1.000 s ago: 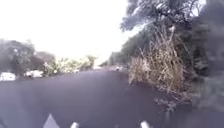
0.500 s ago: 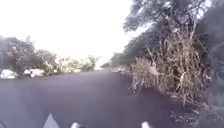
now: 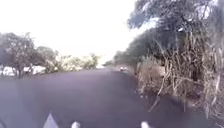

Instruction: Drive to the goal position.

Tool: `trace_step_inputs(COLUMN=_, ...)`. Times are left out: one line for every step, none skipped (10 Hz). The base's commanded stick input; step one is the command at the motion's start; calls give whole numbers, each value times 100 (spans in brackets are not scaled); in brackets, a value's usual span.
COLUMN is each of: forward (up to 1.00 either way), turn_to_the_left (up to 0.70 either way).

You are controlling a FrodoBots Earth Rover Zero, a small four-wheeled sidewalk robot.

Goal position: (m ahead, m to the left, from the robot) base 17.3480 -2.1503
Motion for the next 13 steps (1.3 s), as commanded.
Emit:
trace_step_inputs(forward=85, turn_to_the_left=0)
trace_step_inputs(forward=85, turn_to_the_left=0)
trace_step_inputs(forward=85, turn_to_the_left=0)
trace_step_inputs(forward=85, turn_to_the_left=0)
trace_step_inputs(forward=85, turn_to_the_left=0)
trace_step_inputs(forward=85, turn_to_the_left=0)
trace_step_inputs(forward=85, turn_to_the_left=0)
trace_step_inputs(forward=85, turn_to_the_left=0)
trace_step_inputs(forward=85, turn_to_the_left=0)
trace_step_inputs(forward=85, turn_to_the_left=0)
trace_step_inputs(forward=85, turn_to_the_left=0)
trace_step_inputs(forward=85, turn_to_the_left=0)
trace_step_inputs(forward=85, turn_to_the_left=0)
